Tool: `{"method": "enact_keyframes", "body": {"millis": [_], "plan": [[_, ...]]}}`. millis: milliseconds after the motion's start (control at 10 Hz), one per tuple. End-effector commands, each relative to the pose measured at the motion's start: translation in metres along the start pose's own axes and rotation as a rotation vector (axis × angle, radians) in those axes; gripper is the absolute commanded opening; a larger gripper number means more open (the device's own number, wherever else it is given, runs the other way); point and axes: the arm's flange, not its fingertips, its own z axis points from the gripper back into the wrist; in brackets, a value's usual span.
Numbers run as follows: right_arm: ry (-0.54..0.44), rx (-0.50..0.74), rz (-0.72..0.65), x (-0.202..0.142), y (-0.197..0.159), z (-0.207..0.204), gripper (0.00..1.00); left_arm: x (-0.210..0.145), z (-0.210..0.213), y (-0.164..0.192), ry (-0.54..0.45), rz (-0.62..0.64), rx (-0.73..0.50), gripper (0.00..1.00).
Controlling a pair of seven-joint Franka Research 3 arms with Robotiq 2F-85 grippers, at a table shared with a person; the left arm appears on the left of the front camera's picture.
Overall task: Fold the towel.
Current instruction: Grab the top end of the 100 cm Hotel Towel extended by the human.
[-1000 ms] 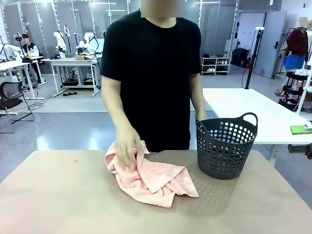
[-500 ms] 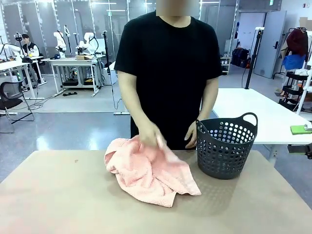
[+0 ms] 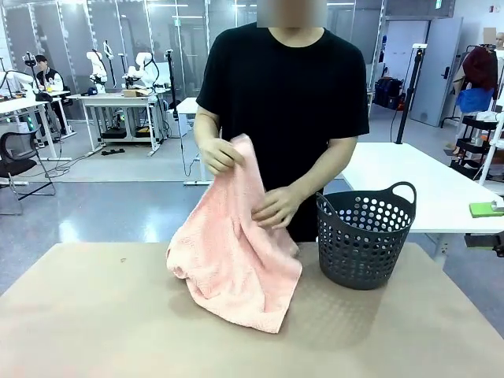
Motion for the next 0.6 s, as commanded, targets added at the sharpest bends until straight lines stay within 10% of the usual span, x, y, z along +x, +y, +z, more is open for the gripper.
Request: {"method": "enact_keyframes", "body": {"millis": [0,500], "plan": [[-0.011,0.009,0.019,0.003,-0.0004,-0.0006,1.0,-0.0004,0.0006,0.0001,-0.001,-0.008,-0.016,1.0],[-0.011,0.009,0.019,0.003,-0.0004,-0.0006,1.0,-0.0004,0.0006,0.0001,-0.001,-0.008,-0.016,1.0]]}}
